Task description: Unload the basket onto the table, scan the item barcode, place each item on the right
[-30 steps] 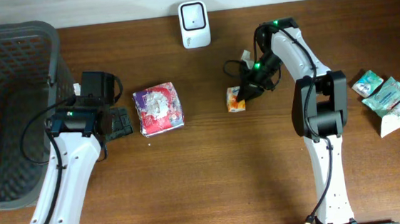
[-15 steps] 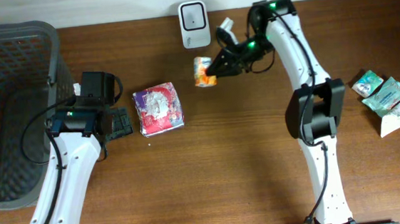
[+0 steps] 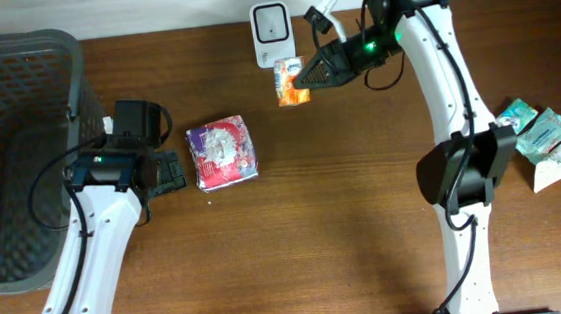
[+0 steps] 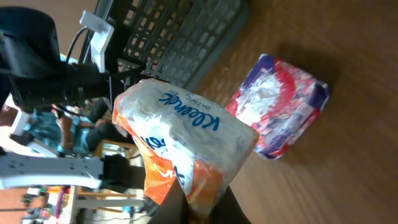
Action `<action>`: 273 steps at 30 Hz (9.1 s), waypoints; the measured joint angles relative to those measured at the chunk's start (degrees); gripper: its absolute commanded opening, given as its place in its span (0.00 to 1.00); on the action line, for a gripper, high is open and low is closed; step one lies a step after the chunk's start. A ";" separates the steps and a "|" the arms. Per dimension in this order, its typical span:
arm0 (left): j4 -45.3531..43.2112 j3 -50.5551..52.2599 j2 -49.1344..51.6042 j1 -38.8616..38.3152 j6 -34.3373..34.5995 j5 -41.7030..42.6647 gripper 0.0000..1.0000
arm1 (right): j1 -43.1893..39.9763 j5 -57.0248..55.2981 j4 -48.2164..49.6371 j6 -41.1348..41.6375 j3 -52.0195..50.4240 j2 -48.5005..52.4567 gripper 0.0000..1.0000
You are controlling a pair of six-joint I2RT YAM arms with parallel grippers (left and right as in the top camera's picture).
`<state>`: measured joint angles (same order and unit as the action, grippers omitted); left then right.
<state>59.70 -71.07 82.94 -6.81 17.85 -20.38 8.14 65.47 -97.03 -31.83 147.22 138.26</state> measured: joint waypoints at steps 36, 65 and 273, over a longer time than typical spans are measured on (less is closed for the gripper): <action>0.00 0.00 0.00 0.00 -0.02 0.00 0.99 | -1.55 -10.12 0.55 5.57 -1.64 0.00 0.04; -0.02 0.00 0.00 0.00 -0.02 0.00 0.99 | 14.10 -82.73 19.02 48.13 -13.18 1.86 0.04; 0.00 0.00 0.00 0.00 -0.02 0.00 0.99 | 3.23 -32.70 34.12 47.78 -43.63 -6.21 0.04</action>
<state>59.70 -71.07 82.94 -6.81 17.82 -20.38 11.38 32.77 -62.92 15.94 103.59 132.05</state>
